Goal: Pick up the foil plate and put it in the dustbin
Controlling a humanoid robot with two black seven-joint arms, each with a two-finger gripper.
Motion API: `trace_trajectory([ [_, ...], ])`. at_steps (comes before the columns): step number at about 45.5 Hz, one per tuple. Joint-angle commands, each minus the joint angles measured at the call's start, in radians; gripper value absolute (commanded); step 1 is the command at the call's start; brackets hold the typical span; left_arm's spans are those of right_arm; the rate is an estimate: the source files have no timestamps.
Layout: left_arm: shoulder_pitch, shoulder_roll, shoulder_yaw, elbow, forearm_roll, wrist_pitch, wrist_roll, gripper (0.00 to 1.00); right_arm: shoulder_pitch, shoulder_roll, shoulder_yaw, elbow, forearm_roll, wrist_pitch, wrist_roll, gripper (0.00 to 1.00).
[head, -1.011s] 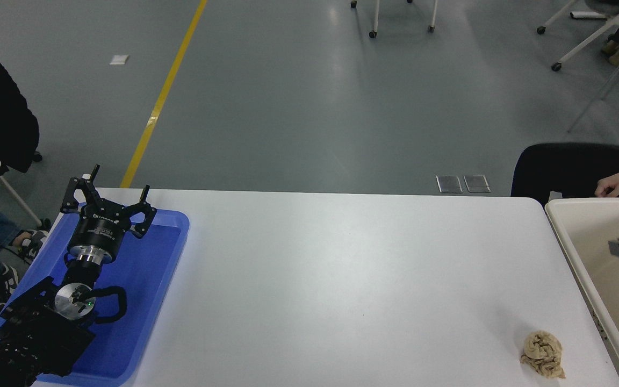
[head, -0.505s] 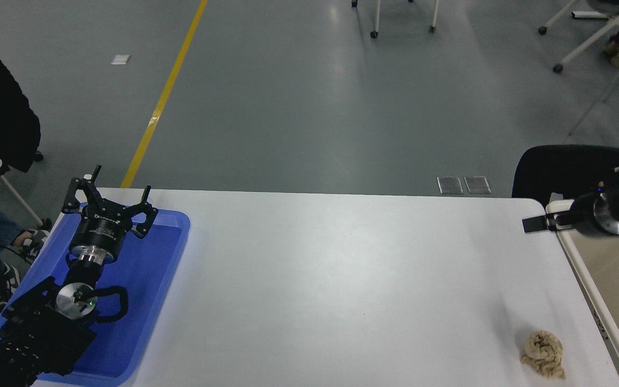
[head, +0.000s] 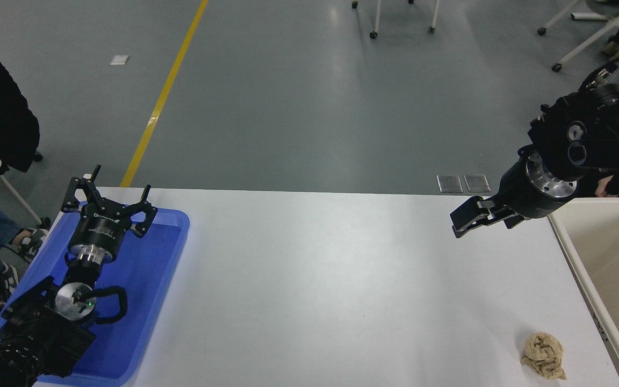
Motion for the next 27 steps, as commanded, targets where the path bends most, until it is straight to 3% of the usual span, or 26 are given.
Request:
trace_trajectory([
  [1, 0.001, 0.001, 0.000, 0.000, 0.000, 0.000, 0.000, 1.00, 0.133, 0.133, -0.097, 0.016, 0.148, 0.065, -0.002, 1.00],
  [27, 0.002, 0.003, 0.000, 0.000, 0.000, 0.000, 0.000, 1.00, 0.223, 0.185, -0.192, 0.101, 0.276, 0.092, -0.001, 1.00],
])
